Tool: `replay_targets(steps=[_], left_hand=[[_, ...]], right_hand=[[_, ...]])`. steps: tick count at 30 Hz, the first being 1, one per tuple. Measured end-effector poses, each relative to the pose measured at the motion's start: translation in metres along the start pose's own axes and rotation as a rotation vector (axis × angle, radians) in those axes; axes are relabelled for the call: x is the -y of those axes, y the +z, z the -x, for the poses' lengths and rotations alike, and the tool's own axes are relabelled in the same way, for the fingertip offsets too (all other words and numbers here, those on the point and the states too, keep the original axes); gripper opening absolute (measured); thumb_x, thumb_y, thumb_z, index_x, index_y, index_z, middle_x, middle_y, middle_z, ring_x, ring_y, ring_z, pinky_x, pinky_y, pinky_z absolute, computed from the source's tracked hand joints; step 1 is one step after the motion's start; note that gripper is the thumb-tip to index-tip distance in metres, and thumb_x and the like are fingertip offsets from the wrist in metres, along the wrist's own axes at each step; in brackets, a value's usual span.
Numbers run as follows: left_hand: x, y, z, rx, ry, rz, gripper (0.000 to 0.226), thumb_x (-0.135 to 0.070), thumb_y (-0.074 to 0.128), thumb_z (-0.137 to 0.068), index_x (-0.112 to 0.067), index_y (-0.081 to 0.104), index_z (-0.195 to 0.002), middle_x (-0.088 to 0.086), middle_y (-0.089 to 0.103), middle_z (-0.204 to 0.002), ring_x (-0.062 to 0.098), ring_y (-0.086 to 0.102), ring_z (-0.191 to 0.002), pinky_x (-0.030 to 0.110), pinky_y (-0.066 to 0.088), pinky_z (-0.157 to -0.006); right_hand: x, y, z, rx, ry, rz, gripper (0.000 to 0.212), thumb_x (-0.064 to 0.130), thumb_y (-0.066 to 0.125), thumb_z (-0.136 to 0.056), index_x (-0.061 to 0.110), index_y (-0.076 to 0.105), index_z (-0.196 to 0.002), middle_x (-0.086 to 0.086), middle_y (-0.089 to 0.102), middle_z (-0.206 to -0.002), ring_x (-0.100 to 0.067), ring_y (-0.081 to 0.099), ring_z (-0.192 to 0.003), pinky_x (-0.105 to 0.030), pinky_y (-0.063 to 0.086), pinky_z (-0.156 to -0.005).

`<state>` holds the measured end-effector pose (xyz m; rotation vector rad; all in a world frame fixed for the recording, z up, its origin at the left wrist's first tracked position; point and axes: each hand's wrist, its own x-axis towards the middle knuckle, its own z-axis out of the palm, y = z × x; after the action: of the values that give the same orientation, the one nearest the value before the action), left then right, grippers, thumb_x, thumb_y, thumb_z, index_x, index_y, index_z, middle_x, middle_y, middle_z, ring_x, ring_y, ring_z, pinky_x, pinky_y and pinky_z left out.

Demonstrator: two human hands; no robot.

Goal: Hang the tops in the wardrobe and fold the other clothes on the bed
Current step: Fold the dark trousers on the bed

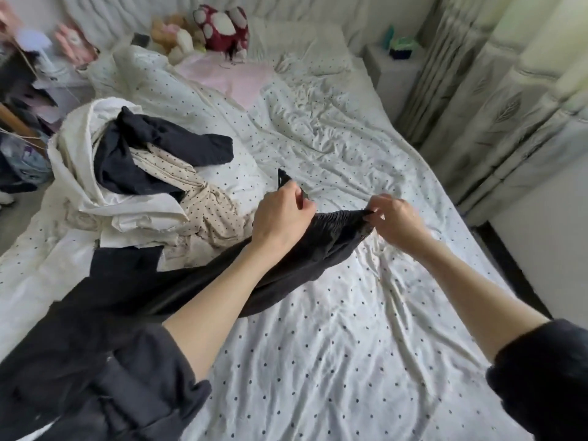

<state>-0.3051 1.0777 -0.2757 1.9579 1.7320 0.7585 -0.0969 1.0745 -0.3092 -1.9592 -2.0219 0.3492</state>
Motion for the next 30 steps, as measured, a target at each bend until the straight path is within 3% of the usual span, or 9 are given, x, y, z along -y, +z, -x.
replay_targets(steps=[3, 5, 10, 13, 17, 19, 22, 25, 30], left_hand=[[-0.069, 0.04, -0.008, 0.014, 0.024, 0.022, 0.019, -0.025, 0.056, -0.085, -0.01, 0.054, -0.073, 0.001, 0.059, -0.062, 0.015, 0.052, -0.054, 0.027, 0.034, -0.048], [-0.096, 0.071, -0.003, 0.162, 0.014, -0.024, 0.02, -0.026, 0.055, -0.085, -0.011, 0.055, -0.071, 0.003, 0.059, -0.065, 0.024, 0.057, -0.064, 0.03, 0.04, -0.055], [-0.129, 0.165, 0.029, 0.7, 0.0, -0.063, 0.025, -0.034, 0.049, -0.094, -0.013, 0.063, -0.09, 0.005, 0.066, -0.095, 0.023, 0.06, -0.092, 0.031, 0.048, -0.081], [-0.114, 0.189, 0.045, 0.87, -0.033, -0.102, 0.029, -0.035, 0.047, -0.096, -0.016, 0.061, -0.113, 0.002, 0.061, -0.114, 0.018, 0.055, -0.106, 0.029, 0.042, -0.087], [-0.079, 0.2, 0.051, 0.824, -0.085, -0.275, 0.039, -0.028, 0.047, -0.096, -0.017, 0.047, -0.133, 0.003, 0.045, -0.135, 0.021, 0.042, -0.125, 0.033, 0.036, -0.102], [-0.06, 0.202, 0.055, 0.773, -0.088, -0.387, 0.044, -0.027, 0.048, -0.095, -0.019, 0.041, -0.138, 0.002, 0.038, -0.143, 0.022, 0.034, -0.131, 0.037, 0.034, -0.104], [-0.032, 0.214, 0.064, 0.743, -0.096, -0.539, 0.058, -0.03, 0.053, -0.093, -0.023, 0.027, -0.145, 0.002, 0.018, -0.154, 0.024, 0.012, -0.143, 0.045, 0.02, -0.113], [-0.01, 0.226, 0.073, 0.718, -0.107, -0.654, 0.069, -0.031, 0.056, -0.092, -0.026, 0.016, -0.148, 0.005, 0.001, -0.157, 0.027, -0.005, -0.145, 0.053, 0.004, -0.115], [0.02, 0.248, 0.086, 0.619, 0.008, -0.938, 0.042, -0.039, 0.056, -0.089, -0.023, 0.047, -0.127, 0.0, 0.039, -0.134, 0.023, 0.028, -0.13, 0.043, 0.016, -0.111]], right_hand=[[-0.059, -0.038, 0.001, -0.115, 0.074, -0.095, 0.011, 0.01, 0.061, -0.088, 0.007, 0.069, -0.094, -0.009, 0.064, -0.097, -0.027, 0.059, -0.085, -0.033, 0.047, -0.071], [-0.098, -0.044, 0.011, -0.049, 0.132, -0.122, 0.011, 0.008, 0.062, -0.086, 0.007, 0.072, -0.092, -0.011, 0.065, -0.095, -0.029, 0.061, -0.086, -0.034, 0.048, -0.073], [-0.199, -0.036, 0.056, 0.544, 0.438, -0.151, 0.025, 0.024, 0.054, -0.093, 0.008, 0.068, -0.107, -0.013, 0.066, -0.111, -0.027, 0.059, -0.107, -0.025, 0.042, -0.08], [-0.226, -0.021, 0.072, 0.669, 0.484, -0.172, 0.031, 0.027, 0.049, -0.096, 0.005, 0.065, -0.11, -0.015, 0.065, -0.113, -0.027, 0.059, -0.106, -0.027, 0.044, -0.086], [-0.239, 0.006, 0.084, 0.672, 0.476, -0.242, 0.021, 0.024, 0.05, -0.093, 0.007, 0.064, -0.093, -0.012, 0.062, -0.095, -0.023, 0.056, -0.086, -0.025, 0.043, -0.065], [-0.238, 0.022, 0.085, 0.676, 0.449, -0.263, 0.024, 0.025, 0.049, -0.093, 0.007, 0.065, -0.1, -0.008, 0.062, -0.097, -0.02, 0.054, -0.085, -0.022, 0.04, -0.059], [-0.236, 0.056, 0.078, 0.679, 0.439, -0.297, 0.034, 0.03, 0.047, -0.095, 0.008, 0.06, -0.118, -0.006, 0.063, -0.114, -0.024, 0.059, -0.101, -0.026, 0.042, -0.075], [-0.232, 0.083, 0.07, 0.638, 0.434, -0.312, 0.039, 0.037, 0.046, -0.095, 0.006, 0.059, -0.115, -0.009, 0.064, -0.107, -0.026, 0.058, -0.1, -0.03, 0.044, -0.08], [-0.223, 0.124, 0.057, 0.561, 0.369, -0.004, 0.031, 0.052, 0.047, -0.09, 0.022, 0.053, -0.085, -0.001, 0.063, -0.1, -0.025, 0.044, -0.114, -0.04, 0.029, -0.09]])
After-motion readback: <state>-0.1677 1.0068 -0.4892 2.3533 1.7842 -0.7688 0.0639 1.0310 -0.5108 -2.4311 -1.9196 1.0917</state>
